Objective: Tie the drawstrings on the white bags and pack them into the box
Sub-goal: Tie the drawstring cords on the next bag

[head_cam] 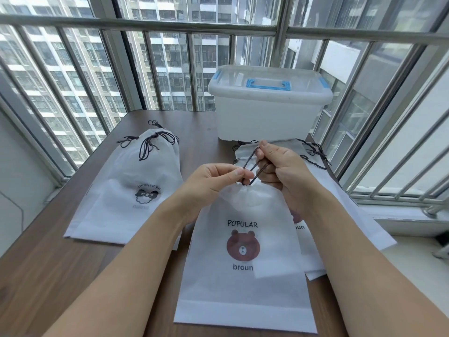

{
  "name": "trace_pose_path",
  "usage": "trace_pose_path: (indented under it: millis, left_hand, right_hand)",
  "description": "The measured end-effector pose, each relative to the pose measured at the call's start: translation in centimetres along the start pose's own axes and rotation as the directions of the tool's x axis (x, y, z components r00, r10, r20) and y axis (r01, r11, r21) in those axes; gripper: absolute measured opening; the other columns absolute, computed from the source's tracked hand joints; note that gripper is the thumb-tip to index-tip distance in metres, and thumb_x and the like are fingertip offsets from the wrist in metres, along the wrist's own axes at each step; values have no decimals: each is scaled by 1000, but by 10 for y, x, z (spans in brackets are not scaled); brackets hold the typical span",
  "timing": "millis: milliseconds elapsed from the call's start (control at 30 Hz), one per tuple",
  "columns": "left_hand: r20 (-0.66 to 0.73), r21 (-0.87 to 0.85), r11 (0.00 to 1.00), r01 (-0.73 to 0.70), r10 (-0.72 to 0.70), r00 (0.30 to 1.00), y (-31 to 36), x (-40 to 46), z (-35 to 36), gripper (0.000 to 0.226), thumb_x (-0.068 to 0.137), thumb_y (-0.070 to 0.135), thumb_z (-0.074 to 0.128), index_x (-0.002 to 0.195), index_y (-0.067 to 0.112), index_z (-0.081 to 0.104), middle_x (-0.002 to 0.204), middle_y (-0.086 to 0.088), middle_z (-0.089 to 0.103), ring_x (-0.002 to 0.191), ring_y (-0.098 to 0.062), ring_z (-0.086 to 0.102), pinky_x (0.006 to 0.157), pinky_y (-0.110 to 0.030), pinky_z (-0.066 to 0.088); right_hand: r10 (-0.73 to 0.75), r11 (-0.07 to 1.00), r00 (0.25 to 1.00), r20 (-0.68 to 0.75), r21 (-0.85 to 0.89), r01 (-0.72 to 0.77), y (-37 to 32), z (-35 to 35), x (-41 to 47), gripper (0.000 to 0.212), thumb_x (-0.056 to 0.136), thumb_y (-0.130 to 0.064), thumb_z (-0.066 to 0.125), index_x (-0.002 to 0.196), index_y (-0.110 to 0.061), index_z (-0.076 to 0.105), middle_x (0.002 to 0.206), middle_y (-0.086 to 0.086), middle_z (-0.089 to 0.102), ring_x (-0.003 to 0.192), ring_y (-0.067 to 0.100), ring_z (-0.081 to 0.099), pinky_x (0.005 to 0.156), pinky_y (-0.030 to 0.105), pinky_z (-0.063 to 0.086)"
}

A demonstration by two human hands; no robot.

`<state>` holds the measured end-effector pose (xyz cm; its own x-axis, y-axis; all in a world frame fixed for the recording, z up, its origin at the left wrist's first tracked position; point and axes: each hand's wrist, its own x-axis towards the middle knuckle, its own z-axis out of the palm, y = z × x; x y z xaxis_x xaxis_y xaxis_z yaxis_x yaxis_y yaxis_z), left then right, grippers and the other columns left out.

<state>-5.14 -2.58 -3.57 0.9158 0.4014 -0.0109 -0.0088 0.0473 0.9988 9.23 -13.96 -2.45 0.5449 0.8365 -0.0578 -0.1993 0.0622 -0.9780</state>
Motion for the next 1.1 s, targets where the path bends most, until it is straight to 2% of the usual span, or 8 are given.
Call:
trace_pose_path:
  millis: [133, 300, 500, 600, 700, 867, 967, 1100]
  left_hand:
    - [-26, -18, 1000, -9, 9, 1000, 1, 0, 0, 18, 83, 30, 64, 87, 20, 79, 86, 3, 74, 88, -4, 67, 87, -17, 45]
    - [-81, -20, 1000, 20, -21, 996, 1, 0, 0, 15, 88, 26, 67, 92, 20, 80, 85, 5, 74, 86, -3, 67, 89, -22, 44]
    - [-60, -54, 998, 18, -21, 998, 0, 1, -2, 19, 95, 19, 61, 105, 14, 76, 85, 4, 72, 90, -5, 65, 86, -13, 49]
    - [-77, -73, 997, 33, -38, 996, 1, 1, -1, 17, 93, 16, 63, 102, 15, 78, 83, 4, 72, 86, -7, 65, 79, -14, 52]
    - [-118, -90, 995, 47, -57, 991, 1, 1, 1, 14, 92, 12, 66, 99, 14, 78, 80, 2, 73, 79, -8, 66, 71, -15, 52]
    - [-155, -138, 990, 42, -64, 986, 0, 3, 2, 17, 85, 8, 72, 101, 15, 74, 81, -5, 75, 78, -12, 68, 70, -17, 54]
    - [-113, -145, 989, 33, -49, 992, 0, 2, 2, 11, 87, 5, 69, 92, 14, 72, 80, -4, 74, 75, -10, 67, 69, -17, 53]
    - [-14, -106, 994, 34, -36, 999, -1, 1, 2, 18, 89, 4, 64, 95, 15, 77, 84, -3, 74, 82, -9, 68, 76, -17, 53]
  right_hand:
    - [68, 990, 998, 2, 127, -68, 3, -1, 2, 31, 103, -36, 51, 79, -18, 56, 54, -11, 24, 41, 3, 17, 39, 17, 10]
    - [123, 954, 992, 32, 273, -127, 12, -3, 8, 29, 101, -38, 54, 80, -20, 62, 56, -12, 23, 40, 3, 18, 51, 23, 5]
    - [109, 956, 994, 15, 274, -109, 14, -5, 12, 28, 105, -33, 49, 82, -19, 59, 52, -13, 25, 41, 3, 17, 50, 22, 8]
    - [126, 945, 992, 27, 300, -128, 16, -6, 14, 30, 105, -32, 49, 81, -20, 62, 54, -12, 21, 42, 4, 14, 53, 24, 7]
    - [114, 953, 993, 21, 281, -116, 18, -6, 15, 27, 103, -34, 53, 83, -20, 65, 56, -12, 21, 44, 4, 15, 56, 26, 6]
    - [71, 980, 997, 3, 187, -70, 13, -6, 10, 25, 104, -29, 52, 87, -16, 64, 54, -12, 25, 44, 3, 18, 45, 17, 14]
    - [26, 999, 999, -27, 43, -25, 8, -4, 7, 24, 105, -26, 51, 88, -13, 62, 57, -9, 23, 52, 8, 11, 47, 20, 12]
    - [13, 1000, 1000, -14, -22, -13, 7, -1, 8, 25, 105, -27, 49, 88, -12, 60, 53, -10, 24, 43, 5, 15, 40, 13, 18]
